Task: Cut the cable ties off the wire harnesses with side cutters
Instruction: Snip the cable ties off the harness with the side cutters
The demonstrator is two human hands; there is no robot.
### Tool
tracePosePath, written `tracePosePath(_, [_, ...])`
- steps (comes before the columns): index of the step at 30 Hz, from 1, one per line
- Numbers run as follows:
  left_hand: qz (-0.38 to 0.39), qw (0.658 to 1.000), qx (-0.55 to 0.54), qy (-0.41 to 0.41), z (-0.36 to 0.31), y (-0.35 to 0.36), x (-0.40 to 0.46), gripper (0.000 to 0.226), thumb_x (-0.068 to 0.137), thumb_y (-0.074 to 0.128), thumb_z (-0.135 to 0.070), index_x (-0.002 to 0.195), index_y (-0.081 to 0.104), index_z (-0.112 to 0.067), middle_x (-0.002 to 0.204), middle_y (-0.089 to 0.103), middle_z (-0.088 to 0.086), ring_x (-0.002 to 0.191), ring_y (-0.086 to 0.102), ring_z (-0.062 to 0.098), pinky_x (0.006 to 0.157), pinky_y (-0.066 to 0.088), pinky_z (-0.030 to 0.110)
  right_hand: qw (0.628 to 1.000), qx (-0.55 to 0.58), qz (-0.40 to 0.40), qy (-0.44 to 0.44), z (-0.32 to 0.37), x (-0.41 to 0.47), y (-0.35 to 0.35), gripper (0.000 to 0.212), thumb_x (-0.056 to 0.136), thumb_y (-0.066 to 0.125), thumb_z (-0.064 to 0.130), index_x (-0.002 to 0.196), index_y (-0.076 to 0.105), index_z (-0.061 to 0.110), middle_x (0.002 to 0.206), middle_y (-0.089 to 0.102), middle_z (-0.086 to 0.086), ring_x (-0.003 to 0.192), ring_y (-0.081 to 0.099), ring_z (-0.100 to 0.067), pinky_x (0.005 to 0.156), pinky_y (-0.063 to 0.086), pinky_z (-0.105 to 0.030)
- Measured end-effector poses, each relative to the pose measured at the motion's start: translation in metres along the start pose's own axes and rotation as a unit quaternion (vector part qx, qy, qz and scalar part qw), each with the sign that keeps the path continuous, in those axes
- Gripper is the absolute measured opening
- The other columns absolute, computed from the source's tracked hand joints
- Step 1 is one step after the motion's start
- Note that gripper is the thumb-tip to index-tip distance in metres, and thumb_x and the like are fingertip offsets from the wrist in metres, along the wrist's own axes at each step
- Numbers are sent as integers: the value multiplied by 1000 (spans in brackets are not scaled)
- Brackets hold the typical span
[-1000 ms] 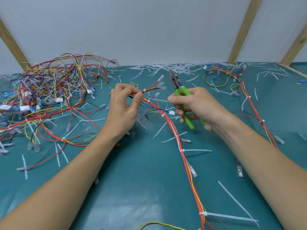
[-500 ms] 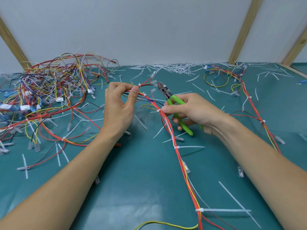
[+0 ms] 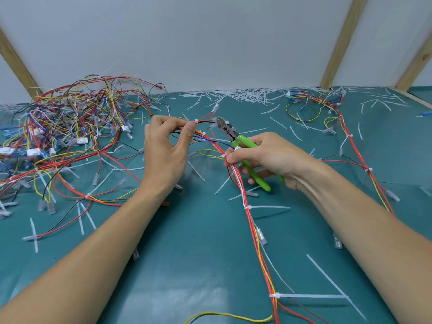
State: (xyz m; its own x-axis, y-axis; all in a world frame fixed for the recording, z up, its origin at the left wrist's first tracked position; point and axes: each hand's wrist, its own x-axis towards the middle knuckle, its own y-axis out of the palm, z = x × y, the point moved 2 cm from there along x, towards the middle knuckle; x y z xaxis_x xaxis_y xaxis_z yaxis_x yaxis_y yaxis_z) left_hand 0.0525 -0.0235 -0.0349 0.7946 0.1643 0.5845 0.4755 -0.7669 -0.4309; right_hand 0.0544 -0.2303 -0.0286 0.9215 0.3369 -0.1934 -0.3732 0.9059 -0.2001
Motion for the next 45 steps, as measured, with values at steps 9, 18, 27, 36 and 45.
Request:
tracePosePath(9, [-7,1000,-10,-6,1,0,0,19,100,61,-31,109,67,-16,111,57,2,110,53,18,100,40,29,996,89,16,7,0,1,2,16,86,75,6,97,68,15,101,79,-8,58,58,-11,53,57,-29])
tracePosePath(18, [-90,981,37,167,-27,-9,-7,6,92,64,-20,90,64,-14,88,61,-3,85,56,22,81,43,48,989,122,-75,-45,5,1,0,32,77,85,4,98,67,20,91,69,-4,75,64,-17,59,62,-35])
tracePosePath(27, [197,978,-73,14,-20,10,-16,32,100,57,-38,75,71,-23,52,59,-3,44,42,7,49,33,23,985,137,-70,-78,8,-1,3,32,77,83,3,98,66,20,89,63,-5,73,63,-17,56,58,-30])
tracePosePath(36, [228,928,-274,-108,-11,10,-10,18,95,67,-23,85,75,-10,74,69,4,65,60,16,48,42,26,992,118,-19,-46,7,-1,2,27,82,83,9,100,64,18,81,69,0,66,61,-14,64,62,-38])
tracePosePath(45, [358,760,-501,-205,-13,5,-7,4,92,61,-20,91,62,-17,82,69,-4,68,64,10,49,48,23,976,185,116,2,10,-5,0,26,88,71,36,105,60,20,97,76,-6,65,59,-14,62,59,-35])
